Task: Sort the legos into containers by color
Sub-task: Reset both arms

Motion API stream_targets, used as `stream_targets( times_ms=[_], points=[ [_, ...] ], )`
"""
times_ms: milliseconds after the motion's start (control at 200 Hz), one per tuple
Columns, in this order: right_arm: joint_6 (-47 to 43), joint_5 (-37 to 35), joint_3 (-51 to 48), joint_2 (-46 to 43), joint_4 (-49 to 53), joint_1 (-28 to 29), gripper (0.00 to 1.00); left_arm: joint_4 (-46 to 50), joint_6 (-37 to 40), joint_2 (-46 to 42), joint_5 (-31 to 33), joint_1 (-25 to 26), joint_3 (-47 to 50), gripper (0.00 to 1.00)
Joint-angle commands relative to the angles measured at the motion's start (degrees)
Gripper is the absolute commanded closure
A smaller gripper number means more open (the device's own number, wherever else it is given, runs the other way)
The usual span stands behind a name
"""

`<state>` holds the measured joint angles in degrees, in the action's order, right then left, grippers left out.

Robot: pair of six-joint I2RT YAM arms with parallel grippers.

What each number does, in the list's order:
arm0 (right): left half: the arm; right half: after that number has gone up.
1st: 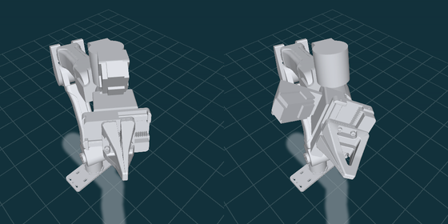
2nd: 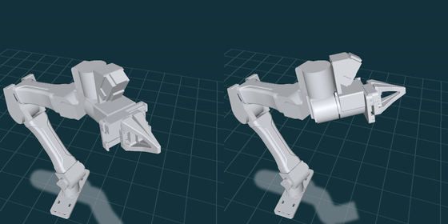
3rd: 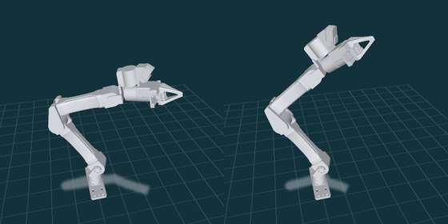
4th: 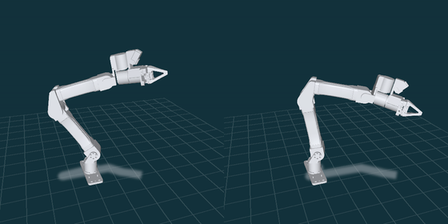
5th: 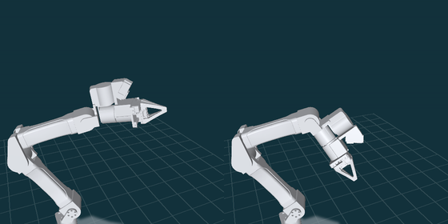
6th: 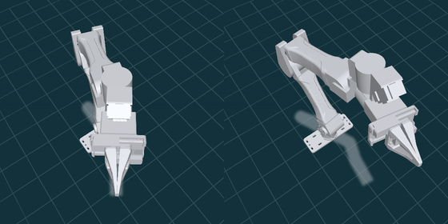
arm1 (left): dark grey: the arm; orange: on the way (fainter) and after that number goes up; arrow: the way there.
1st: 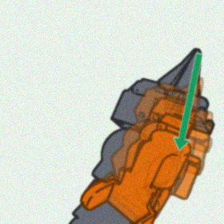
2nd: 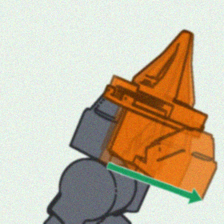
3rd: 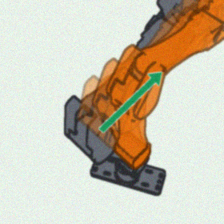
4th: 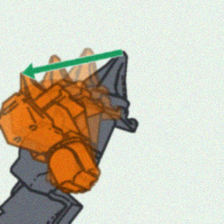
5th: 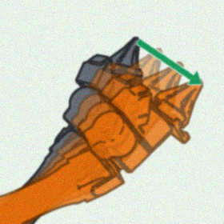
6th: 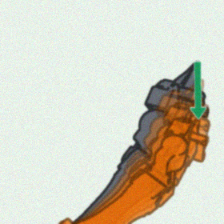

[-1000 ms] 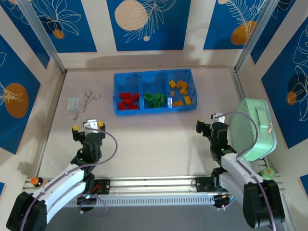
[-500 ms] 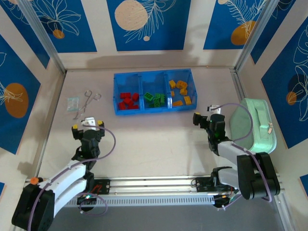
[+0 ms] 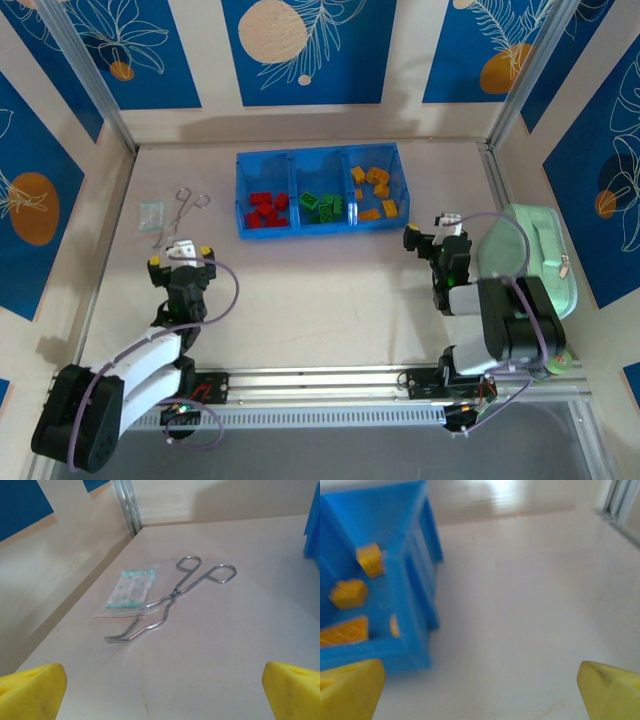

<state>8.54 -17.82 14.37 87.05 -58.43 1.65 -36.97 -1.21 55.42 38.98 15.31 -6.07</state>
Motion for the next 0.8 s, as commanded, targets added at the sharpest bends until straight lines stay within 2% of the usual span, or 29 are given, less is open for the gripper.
stream_targets(
  times_ms=[0,80,155,215,290,425,695,740,795],
  points=[
    [1.50,2.28,-0.14,-2.85,-1.60,-1.31,0.01,-5.54,-0.31,2.75,-1.25,-1.03,-1.52,0.00],
    [1.60,3.38,-0.72,1.13,-8.74,-1.76,0.01,-8.63,0.22,4.82,-1.36,-1.40,-1.41,0.00],
    [1.47,3.45,-0.08,-1.70,-2.86,-1.65,0.01,-10.57,0.33,6.36,-1.97,-1.96,-1.49,0.00],
    [1.00,3.87,-0.17,-0.01,-6.06,-1.66,0.01,-11.65,0.16,7.53,-2.65,-2.62,-1.66,0.00],
    [0.69,3.86,0.60,-1.31,-2.44,-1.39,0.01,-12.51,-0.72,8.92,-3.11,-3.85,-2.08,0.00],
    [0.35,4.25,1.18,-0.96,-1.99,-1.30,0.01,-13.21,-2.54,11.53,-5.26,-6.45,-3.09,0.00],
    [-0.20,4.36,1.54,-0.65,-1.82,-0.95,0.01,-20.89,-3.38,18.70,-7.33,-8.53,-4.15,0.00],
    [-0.19,4.29,1.69,-0.65,-1.60,-0.95,0.01,-24.58,-4.28,21.71,-7.86,-9.16,-3.62,0.00],
    [-0.31,4.31,1.83,-0.59,-1.35,-0.86,0.01,-33.67,-4.69,27.92,-8.49,-10.24,-2.96,0.00]
  ],
)
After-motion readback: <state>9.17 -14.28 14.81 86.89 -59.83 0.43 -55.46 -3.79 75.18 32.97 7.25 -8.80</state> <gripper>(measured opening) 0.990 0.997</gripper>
